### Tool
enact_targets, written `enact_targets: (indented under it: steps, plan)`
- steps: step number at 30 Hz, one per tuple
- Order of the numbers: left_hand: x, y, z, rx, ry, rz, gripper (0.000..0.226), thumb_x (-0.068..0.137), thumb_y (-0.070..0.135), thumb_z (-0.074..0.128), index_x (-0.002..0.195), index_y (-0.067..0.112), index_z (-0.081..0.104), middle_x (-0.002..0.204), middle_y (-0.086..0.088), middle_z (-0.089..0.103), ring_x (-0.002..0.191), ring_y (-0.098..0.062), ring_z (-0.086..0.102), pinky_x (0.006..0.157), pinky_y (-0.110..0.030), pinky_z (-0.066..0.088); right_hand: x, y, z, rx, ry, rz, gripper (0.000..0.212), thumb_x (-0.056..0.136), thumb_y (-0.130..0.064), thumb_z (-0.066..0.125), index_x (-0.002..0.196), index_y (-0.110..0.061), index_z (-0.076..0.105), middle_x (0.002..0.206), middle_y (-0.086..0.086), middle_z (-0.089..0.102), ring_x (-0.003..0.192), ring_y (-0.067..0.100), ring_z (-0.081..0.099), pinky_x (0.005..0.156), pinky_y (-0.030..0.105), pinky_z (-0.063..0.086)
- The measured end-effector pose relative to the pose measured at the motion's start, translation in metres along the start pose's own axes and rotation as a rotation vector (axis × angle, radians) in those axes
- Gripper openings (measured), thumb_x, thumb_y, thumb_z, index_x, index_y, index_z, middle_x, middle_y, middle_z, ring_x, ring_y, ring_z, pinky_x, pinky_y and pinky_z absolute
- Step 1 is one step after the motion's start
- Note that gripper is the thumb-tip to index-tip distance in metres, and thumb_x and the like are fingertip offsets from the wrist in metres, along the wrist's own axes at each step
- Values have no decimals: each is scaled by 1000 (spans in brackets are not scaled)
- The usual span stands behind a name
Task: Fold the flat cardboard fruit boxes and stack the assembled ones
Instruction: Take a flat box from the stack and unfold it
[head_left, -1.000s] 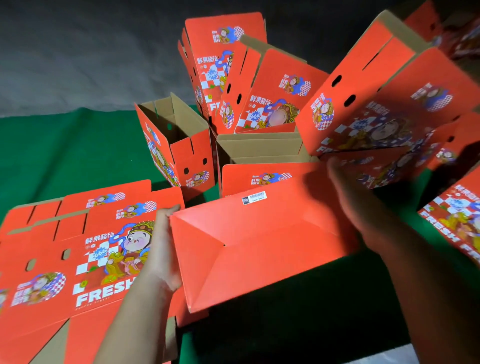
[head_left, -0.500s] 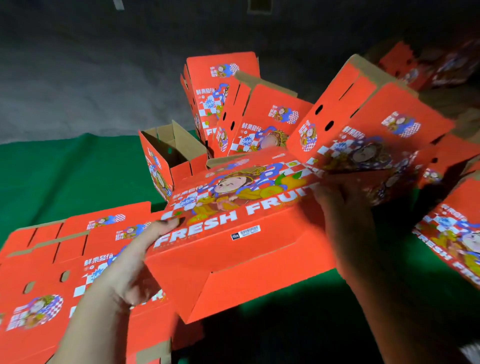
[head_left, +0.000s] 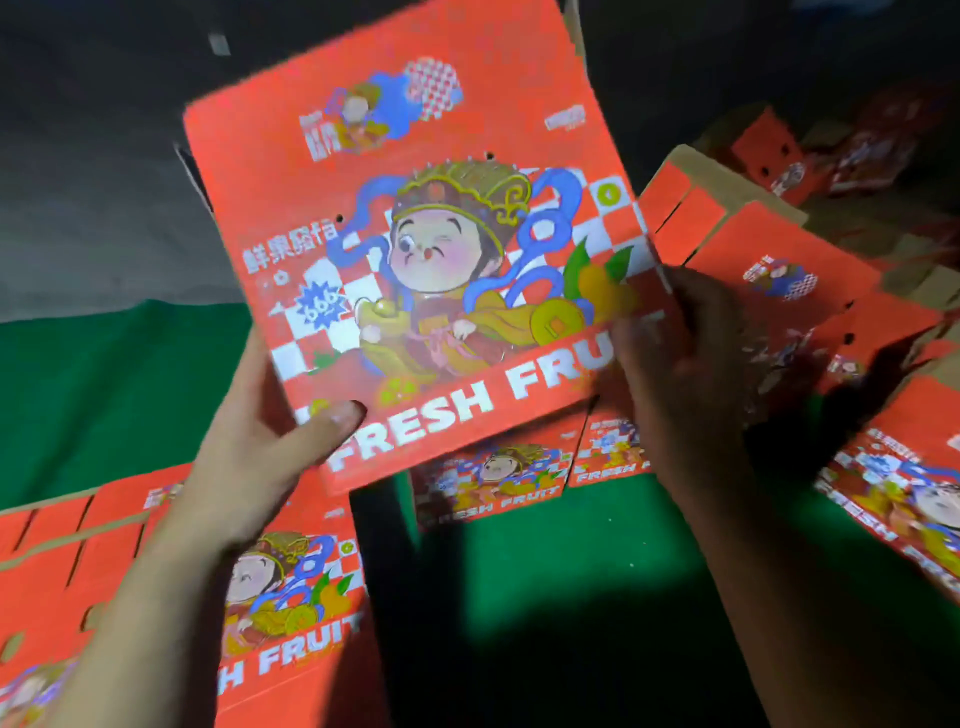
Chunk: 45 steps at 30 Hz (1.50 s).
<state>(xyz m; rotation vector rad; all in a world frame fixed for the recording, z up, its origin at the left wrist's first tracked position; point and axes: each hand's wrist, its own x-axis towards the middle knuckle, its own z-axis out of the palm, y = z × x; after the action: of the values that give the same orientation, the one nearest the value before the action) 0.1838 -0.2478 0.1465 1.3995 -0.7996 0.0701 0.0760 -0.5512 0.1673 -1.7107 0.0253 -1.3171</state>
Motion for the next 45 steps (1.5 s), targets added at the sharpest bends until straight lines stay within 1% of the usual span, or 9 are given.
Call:
enact_targets:
  steps: [3,7,12,16,23,30,34,40,45]
  plan:
    - [31,-35,6,183,73,-41,82,87,13,80,154,17,34,142,-8,61,127,-27,61,109,-48,50,13,36,16,-174,-68,47,43,92,-23,75,131,-14,59,122,-18,64,109,-7,59,91,10,43]
    - [58,-83,28,450,177,-69,78,95,18,69,159,23,24,138,14,60,126,-10,61,108,-44,49,22,101,44,-198,-239,368,25,99,-13,66,118,1,62,112,18,71,103,23,67,98,41,51]
    - [69,-114,50,737,71,-210,70,107,37,48,161,45,5,133,-9,68,114,-49,63,85,-45,49,20,144,46,-440,-237,650,42,103,-38,54,109,1,66,107,21,71,103,28,66,89,34,43]
    - [74,-101,55,636,47,-199,70,106,37,51,162,44,9,140,4,64,128,-33,60,100,-40,49,21,141,55,-573,-113,577,70,93,-51,66,143,-5,50,146,22,51,137,33,47,116,35,33]
    - [67,-87,61,823,161,-218,55,102,63,40,154,48,32,123,-2,69,116,-32,64,91,-49,53,43,128,36,-345,-13,578,58,90,-63,65,113,-10,58,112,-1,63,103,14,59,84,26,42]
    - [77,-116,56,733,10,-396,54,105,48,48,156,35,36,126,-5,70,118,-37,63,92,-42,51,28,140,29,-373,-309,686,56,100,-49,59,137,-7,58,136,15,64,128,33,59,103,32,46]
    - [70,-123,40,686,6,-423,48,96,62,57,137,38,51,99,21,65,99,-17,65,75,-25,45,32,136,25,-435,-467,679,69,94,-61,62,146,-17,52,144,3,60,133,23,55,113,34,39]
    - [46,-113,48,820,312,-270,53,86,91,29,94,40,42,80,13,62,77,-20,57,67,-35,42,22,115,11,-470,-308,547,92,68,-94,57,128,-24,65,125,-6,69,113,19,65,99,36,48]
    - [46,-121,46,809,365,-361,71,86,92,28,97,29,57,91,6,67,91,-27,65,78,-42,52,13,110,14,-509,-354,514,85,70,-91,60,124,-25,68,124,1,73,118,22,65,100,32,46]
